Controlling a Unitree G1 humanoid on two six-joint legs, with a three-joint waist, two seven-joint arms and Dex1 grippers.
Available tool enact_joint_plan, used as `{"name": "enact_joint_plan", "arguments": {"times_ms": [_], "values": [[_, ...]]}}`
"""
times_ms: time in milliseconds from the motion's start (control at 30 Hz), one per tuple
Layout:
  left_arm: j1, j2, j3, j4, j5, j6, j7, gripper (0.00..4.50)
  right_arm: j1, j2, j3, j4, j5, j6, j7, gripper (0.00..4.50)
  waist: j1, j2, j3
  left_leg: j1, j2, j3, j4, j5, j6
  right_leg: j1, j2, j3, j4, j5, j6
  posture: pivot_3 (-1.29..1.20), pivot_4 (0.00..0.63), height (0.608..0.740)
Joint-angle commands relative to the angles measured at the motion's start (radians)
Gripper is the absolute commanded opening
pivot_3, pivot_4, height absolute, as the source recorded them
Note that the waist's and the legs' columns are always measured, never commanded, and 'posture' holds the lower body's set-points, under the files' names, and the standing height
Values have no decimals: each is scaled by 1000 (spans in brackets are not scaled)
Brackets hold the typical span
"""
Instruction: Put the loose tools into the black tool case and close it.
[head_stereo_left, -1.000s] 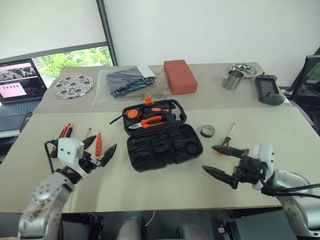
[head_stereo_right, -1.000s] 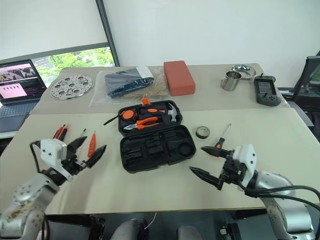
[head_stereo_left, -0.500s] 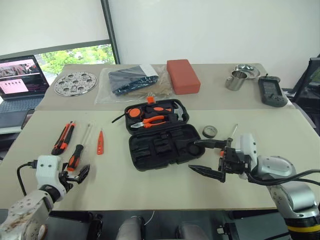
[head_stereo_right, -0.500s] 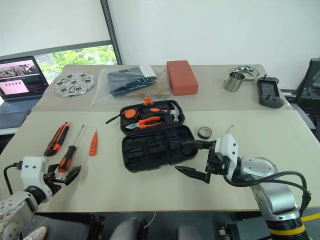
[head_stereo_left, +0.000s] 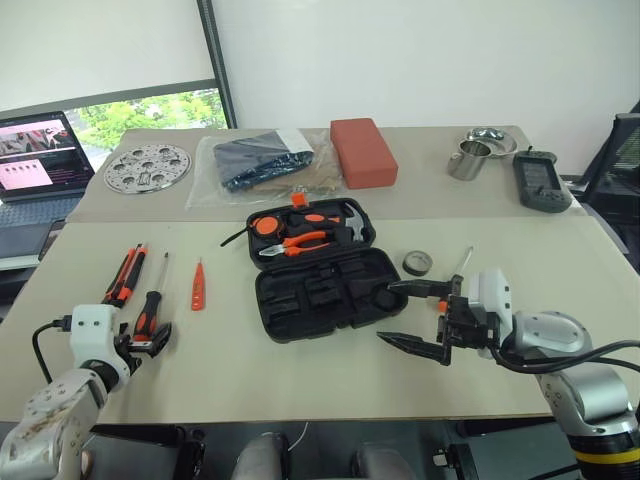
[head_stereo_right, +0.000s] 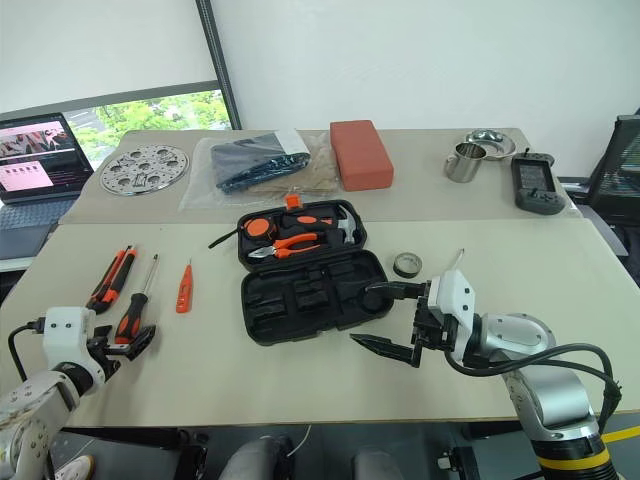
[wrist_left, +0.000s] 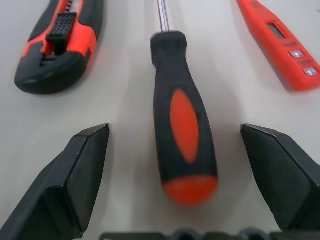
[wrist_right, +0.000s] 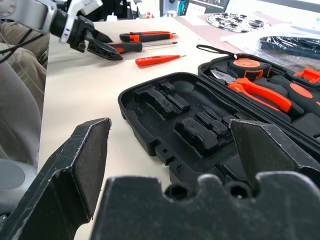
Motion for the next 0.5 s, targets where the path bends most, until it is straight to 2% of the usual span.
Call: {"name": "enact_joint_plan", "arguments": {"times_ms": [33, 100, 233, 333, 433, 500], "values": [[-10, 9, 7, 12, 14, -19, -10, 3112, -15, 24, -16, -20, 13, -29, -19, 4500, 0, 0, 0, 0, 0, 0, 0, 0, 0, 0, 0, 0, 0, 0, 0, 0, 150, 740], [-11, 6, 5, 16, 17, -21, -16, 2294, -16, 31, -13, -25, 13, -26, -22, 4500, -1, 0, 0, 0, 0, 0, 0, 0, 0, 0, 0, 0, 0, 0, 0, 0, 150, 740], [-19, 21, -18, 14, 42, -72, -46, 1063, -10, 39, -16, -28, 12, -27, -30, 4500, 0, 0, 0, 0, 0, 0, 0, 0, 0, 0, 0, 0, 0, 0, 0, 0, 150, 740], [-18, 51, 22, -13, 26, -169, -131, 996, 4, 35, -41, -34, 24, -25, -36, 4500, 1, 0, 0, 0, 0, 0, 0, 0, 0, 0, 0, 0, 0, 0, 0, 0, 150, 740], [-31, 85, 125, -11, -43, -249, -233, 996, 16, 36, -87, -54, 77, -7, -48, 4500, 1, -1, 1, -1, 0, 0, -1, -3, -5, -1, 0, 0, 0, 0, 0, 0, 150, 740], [-54, 128, 136, -3, -72, -295, -323, 996, 19, 44, -112, -58, 104, 3, -65, 4500, 0, -1, 1, -1, 1, 0, -1, -3, -5, -1, 0, -1, 0, 0, 0, 0, 150, 740]]}}
